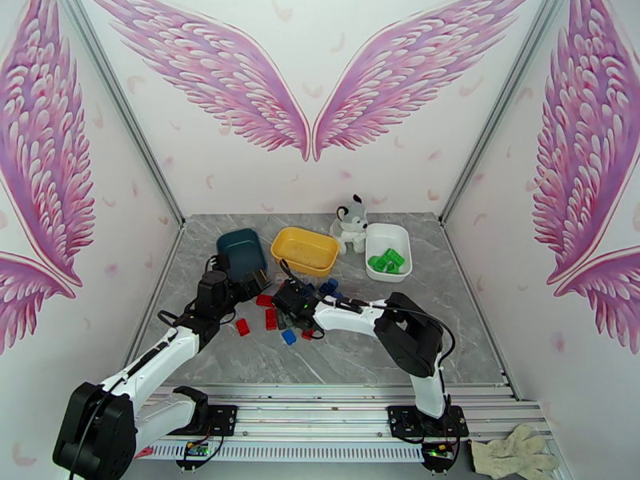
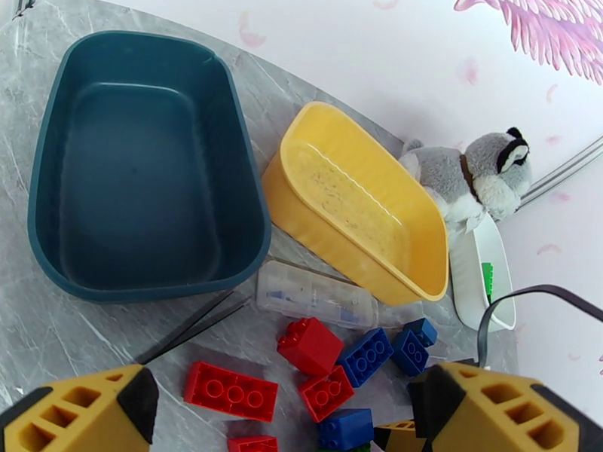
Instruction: Sort the legos into containers by color
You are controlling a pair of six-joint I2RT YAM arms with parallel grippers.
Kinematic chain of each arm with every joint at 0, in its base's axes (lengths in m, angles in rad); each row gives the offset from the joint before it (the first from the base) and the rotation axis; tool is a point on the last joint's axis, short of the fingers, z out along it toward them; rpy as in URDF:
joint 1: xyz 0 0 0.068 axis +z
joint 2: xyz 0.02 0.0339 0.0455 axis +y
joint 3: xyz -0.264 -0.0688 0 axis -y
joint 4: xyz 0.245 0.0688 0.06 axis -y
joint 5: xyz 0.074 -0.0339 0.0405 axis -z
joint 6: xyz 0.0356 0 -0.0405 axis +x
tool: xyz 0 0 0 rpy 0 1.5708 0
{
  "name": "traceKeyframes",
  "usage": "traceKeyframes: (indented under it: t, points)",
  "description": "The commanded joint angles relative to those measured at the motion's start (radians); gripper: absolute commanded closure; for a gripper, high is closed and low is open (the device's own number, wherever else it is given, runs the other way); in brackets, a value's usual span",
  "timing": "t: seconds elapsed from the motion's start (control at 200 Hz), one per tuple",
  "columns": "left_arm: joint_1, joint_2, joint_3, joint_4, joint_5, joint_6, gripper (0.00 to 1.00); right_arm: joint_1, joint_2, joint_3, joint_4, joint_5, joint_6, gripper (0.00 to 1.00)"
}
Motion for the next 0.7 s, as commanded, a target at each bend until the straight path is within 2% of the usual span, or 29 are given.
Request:
traceKeyframes:
  t: [0.0, 0.285, 0.375, 0.695]
  points:
    - [0.005, 0.011, -0.011, 0.024, 0.021, -0.009, 0.01, 0.003, 0.028, 0.038, -0.035, 0.046, 0.018, 0.15]
    - [0.003, 0.014, -0.013, 0.034, 0.036, -0.015, 0.01, -0.001, 0.087, 0.075, -0.037, 0.041, 0.021, 0.19]
    - [0.002, 0.011, -0.015, 0.036, 0.038, -0.017, 0.01, -0.003, 0.09, 0.067, -0.024, 0.039, 0.027, 0.24]
    - [0.003, 0.02, -0.021, 0.046, 0.04, -0.026, 0.01, -0.006, -0.01, -0.027, 0.032, 0.036, 0.034, 0.33]
